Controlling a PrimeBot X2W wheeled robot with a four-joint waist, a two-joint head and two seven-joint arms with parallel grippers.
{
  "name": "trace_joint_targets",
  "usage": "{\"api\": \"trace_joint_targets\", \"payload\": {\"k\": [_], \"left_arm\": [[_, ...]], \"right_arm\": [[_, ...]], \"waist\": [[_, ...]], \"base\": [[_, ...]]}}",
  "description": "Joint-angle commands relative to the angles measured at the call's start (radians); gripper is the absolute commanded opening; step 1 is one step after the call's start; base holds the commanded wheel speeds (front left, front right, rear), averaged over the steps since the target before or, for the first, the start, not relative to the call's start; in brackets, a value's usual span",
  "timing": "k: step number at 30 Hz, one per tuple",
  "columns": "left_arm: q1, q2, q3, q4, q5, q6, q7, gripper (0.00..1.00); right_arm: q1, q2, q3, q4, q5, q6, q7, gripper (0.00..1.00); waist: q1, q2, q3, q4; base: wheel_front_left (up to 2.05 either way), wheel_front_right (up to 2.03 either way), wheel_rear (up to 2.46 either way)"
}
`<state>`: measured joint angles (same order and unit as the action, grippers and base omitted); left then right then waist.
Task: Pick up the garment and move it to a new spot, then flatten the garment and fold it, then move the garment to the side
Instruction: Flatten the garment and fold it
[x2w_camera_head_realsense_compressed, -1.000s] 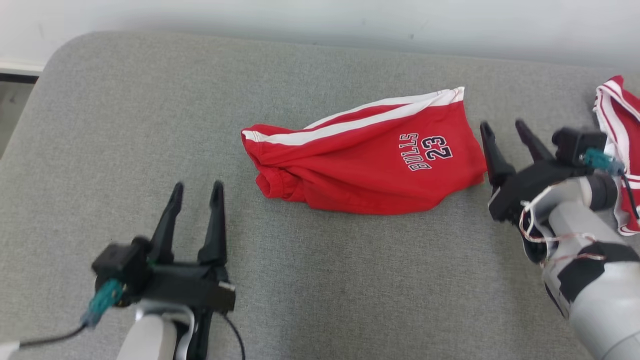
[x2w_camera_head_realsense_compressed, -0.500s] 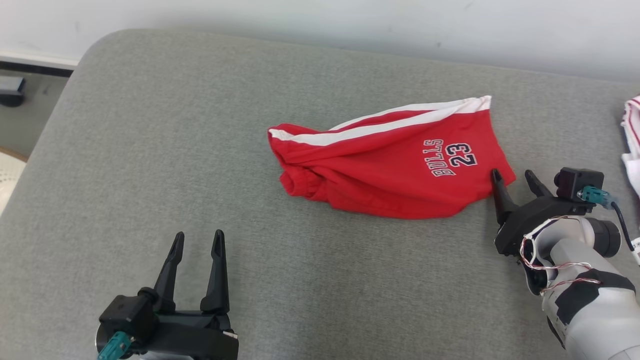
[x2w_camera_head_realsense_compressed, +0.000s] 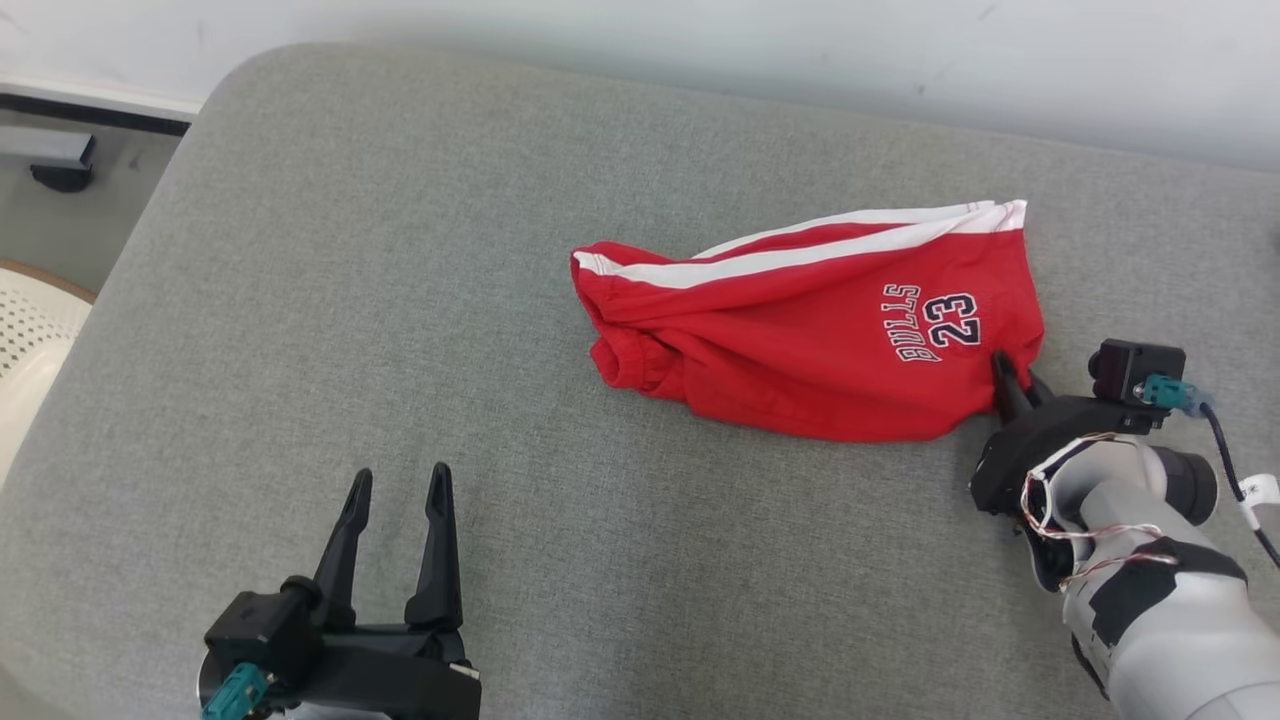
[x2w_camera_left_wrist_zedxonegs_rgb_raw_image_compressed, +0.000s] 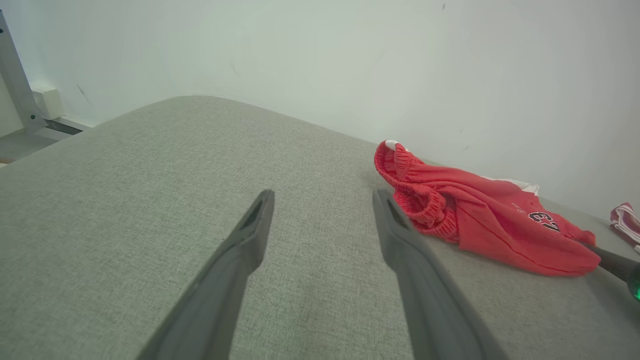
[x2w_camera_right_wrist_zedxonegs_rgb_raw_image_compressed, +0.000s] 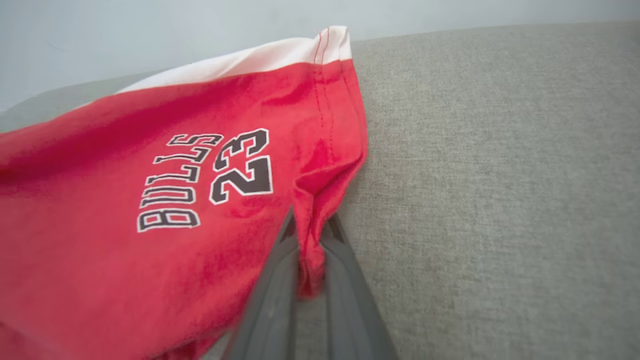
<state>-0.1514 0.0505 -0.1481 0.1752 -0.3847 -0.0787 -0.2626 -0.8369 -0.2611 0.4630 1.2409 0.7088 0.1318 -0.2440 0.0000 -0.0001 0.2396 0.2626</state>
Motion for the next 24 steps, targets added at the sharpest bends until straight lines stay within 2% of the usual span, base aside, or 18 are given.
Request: {"api": "trace_joint_targets", "payload": {"k": [1, 5, 9, 19, 24], "left_arm": [[0.008, 0.000, 0.006, 0.011, -0.004, 0.002, -0.002, 1.00], [0.035, 0.000, 0.007, 0.035, 0.006, -0.008, -0.002, 1.00], [0.052, 0.000, 0.012, 0.053, 0.018, -0.016, -0.002, 1.00], [0.113, 0.000, 0.037, 0.068, 0.040, -0.033, -0.002, 1.00], [0.134, 0.000, 0.033, 0.074, 0.044, -0.038, -0.002, 1.00]], "right_arm": [[0.032, 0.007, 0.001, -0.010, 0.013, -0.002, -0.009, 0.00], [0.072, 0.011, 0.008, -0.067, 0.022, -0.002, -0.020, 0.00], [0.149, -0.006, -0.002, -0.175, 0.041, -0.002, -0.021, 0.00], [0.425, -0.045, -0.039, -0.475, 0.081, -0.002, -0.022, 0.00], [0.534, -0.058, -0.053, -0.548, 0.104, -0.002, -0.022, 0.00]], "waist": [[0.0000, 0.0001, -0.018, -0.012], [0.0000, 0.0001, -0.060, -0.027], [0.0000, 0.0001, -0.109, -0.046], [0.0000, 0.0001, -0.193, -0.095], [0.0000, 0.0001, -0.211, -0.107]], "base": [[0.00, 0.00, 0.00], [0.00, 0.00, 0.00], [0.00, 0.00, 0.00], [0.00, 0.00, 0.00], [0.00, 0.00, 0.00]]}}
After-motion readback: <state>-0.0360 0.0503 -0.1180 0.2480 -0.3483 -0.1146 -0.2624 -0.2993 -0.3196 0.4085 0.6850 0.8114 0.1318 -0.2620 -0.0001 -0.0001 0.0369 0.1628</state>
